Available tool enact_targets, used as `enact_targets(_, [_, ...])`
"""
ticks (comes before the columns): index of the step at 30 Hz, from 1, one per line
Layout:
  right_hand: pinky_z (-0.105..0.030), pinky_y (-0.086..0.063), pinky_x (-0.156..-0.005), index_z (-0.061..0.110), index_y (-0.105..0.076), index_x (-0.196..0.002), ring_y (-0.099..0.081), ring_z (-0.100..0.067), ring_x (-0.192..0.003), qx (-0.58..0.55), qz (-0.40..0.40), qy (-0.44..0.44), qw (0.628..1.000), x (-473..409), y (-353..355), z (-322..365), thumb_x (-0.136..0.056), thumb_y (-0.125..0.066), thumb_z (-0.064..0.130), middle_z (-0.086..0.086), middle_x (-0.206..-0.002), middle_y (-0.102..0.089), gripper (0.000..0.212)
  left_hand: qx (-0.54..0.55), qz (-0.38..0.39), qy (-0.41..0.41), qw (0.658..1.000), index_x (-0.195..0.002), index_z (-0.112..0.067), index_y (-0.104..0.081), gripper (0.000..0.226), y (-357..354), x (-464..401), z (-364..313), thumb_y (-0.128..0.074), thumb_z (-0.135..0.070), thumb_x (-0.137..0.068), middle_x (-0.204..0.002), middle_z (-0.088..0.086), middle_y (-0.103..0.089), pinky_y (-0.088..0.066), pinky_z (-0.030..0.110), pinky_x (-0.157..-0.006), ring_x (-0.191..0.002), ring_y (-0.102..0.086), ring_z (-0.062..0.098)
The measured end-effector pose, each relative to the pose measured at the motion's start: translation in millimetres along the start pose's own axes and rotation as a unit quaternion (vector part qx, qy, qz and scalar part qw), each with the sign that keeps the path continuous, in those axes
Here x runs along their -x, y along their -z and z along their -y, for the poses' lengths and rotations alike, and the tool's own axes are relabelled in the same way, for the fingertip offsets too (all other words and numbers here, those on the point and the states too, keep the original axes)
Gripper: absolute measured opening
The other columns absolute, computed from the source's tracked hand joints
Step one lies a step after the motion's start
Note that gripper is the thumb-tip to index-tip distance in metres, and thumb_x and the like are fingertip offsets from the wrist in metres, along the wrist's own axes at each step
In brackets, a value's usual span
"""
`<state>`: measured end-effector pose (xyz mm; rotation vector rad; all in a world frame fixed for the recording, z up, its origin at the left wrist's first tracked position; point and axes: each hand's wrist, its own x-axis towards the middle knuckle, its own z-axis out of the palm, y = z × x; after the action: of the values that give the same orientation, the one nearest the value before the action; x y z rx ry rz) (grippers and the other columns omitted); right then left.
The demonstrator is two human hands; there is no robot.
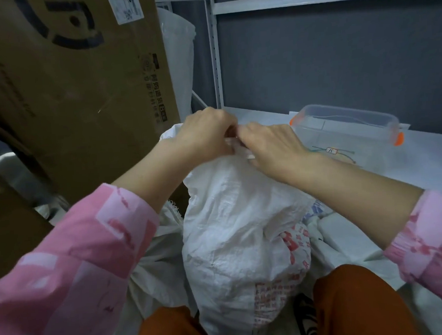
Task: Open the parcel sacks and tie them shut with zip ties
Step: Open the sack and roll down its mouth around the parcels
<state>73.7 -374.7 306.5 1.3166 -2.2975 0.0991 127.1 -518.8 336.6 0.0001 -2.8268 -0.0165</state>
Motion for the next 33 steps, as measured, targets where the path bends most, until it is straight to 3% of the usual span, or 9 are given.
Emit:
enact_targets(3, [-0.033,-0.043,-0.070,0.023,-0.052,-0.097,-0.054,-0.017,-0.087,-0.252,0.146,-0.116,0.950,-7.2,19.9,-10.7,-0.065,-0.078,0.045,0.007,-0.095,-0.053,0.046,-0.068,-0.086,-0.035,0.993,-0.076,-0.020,-0.043,0.019,-15.6,6.7,7.0,-0.059,-0.010,-0.078,-0.079,0.000,-0.052,-0.037,0.035,-0.058,-0.069,-0.051,0.027])
enact_targets(8, [-0.029,-0.039,-0.066,0.023,-0.060,-0.088,-0.056,-0.018,-0.090,-0.186,0.148,-0.134,0.962,-13.5,14.7,-12.6,-0.068,-0.077,0.033,0.007,-0.089,-0.058,0.028,-0.027,-0.176,-0.114,0.977,-0.067,-0.018,-0.036,0.037,-33.2,16.5,15.3,-0.060,0.007,-0.057,-0.065,0.006,-0.048,-0.033,0.031,-0.040,-0.048,-0.041,0.025])
enact_targets(12, [-0.029,-0.030,-0.061,0.021,-0.053,-0.081,-0.057,-0.027,-0.086,-0.083,0.109,-0.084,0.987,-7.6,-2.0,-0.6,-0.077,-0.061,0.018,0.000,-0.085,-0.059,0.009,0.005,-0.162,-0.089,0.983,-0.069,-0.015,-0.040,0.035,-36.4,23.4,16.8,-0.064,0.009,-0.063,-0.072,0.007,-0.050,-0.031,0.031,-0.043,-0.052,-0.042,0.023])
enact_targets(17, [-0.028,-0.029,-0.047,0.009,-0.060,-0.072,-0.057,-0.028,-0.059,0.169,0.021,0.072,0.983,5.6,-19.9,10.3,-0.058,-0.071,-0.003,-0.008,-0.064,-0.060,0.021,0.158,0.120,0.069,0.978,-0.115,-0.019,-0.050,0.054,-9.8,19.3,14.7,-0.081,-0.022,-0.071,-0.109,-0.007,-0.055,-0.046,0.022,-0.070,-0.090,-0.055,0.013])
enact_targets(21, [-0.024,-0.025,-0.041,0.010,-0.055,-0.056,-0.047,-0.022,-0.041,0.190,-0.112,0.127,0.967,13.7,-29.9,19.9,-0.062,-0.034,-0.010,-0.006,-0.048,-0.048,0.030,0.113,0.204,0.072,0.970,-0.113,-0.027,-0.063,0.047,11.9,12.7,15.3,-0.080,-0.031,-0.070,-0.105,-0.014,-0.065,-0.048,0.020,-0.076,-0.094,-0.059,0.008])
enact_targets(24, [-0.022,-0.025,-0.040,0.009,-0.052,-0.054,-0.046,-0.022,-0.039,0.157,-0.130,0.126,0.971,14.2,-27.1,27.8,-0.063,-0.029,-0.010,-0.007,-0.047,-0.047,0.031,0.061,0.238,0.076,0.966,-0.096,-0.024,-0.070,0.028,3.1,11.3,12.5,-0.079,-0.030,-0.070,-0.089,-0.006,-0.068,-0.054,0.027,-0.073,-0.086,-0.064,0.016])
enact_targets(28, [-0.022,-0.021,-0.044,0.010,-0.058,-0.067,-0.057,-0.026,-0.055,0.073,-0.009,0.072,0.995,12.5,-15.7,33.5,-0.054,-0.056,-0.006,-0.006,-0.062,-0.058,0.021,0.041,0.220,0.044,0.974,-0.073,-0.023,-0.059,0.021,-11.6,16.1,14.9,-0.080,-0.025,-0.070,-0.077,-0.005,-0.059,-0.049,0.032,-0.069,-0.080,-0.058,0.019])
enact_targets(30, [-0.027,-0.033,-0.052,0.017,-0.058,-0.078,-0.060,-0.023,-0.078,-0.070,0.092,-0.023,0.993,7.3,-9.6,27.1,-0.073,-0.062,0.013,0.002,-0.079,-0.060,0.007,-0.012,0.163,0.030,0.986,-0.068,-0.023,-0.051,0.023,-17.8,22.7,17.0,-0.074,-0.022,-0.072,-0.069,-0.009,-0.049,-0.041,0.030,-0.060,-0.074,-0.051,0.018])
enact_targets(33, [-0.031,-0.043,-0.070,0.020,-0.062,-0.086,-0.055,-0.015,-0.085,-0.259,0.117,-0.123,0.951,-4.6,3.3,15.1,-0.062,-0.071,0.051,0.008,-0.087,-0.056,0.040,-0.067,0.085,0.001,0.994,-0.076,-0.019,-0.052,0.014,-23.9,33.1,20.8,-0.066,-0.018,-0.073,-0.062,-0.009,-0.041,-0.034,0.030,-0.058,-0.070,-0.046,0.017])
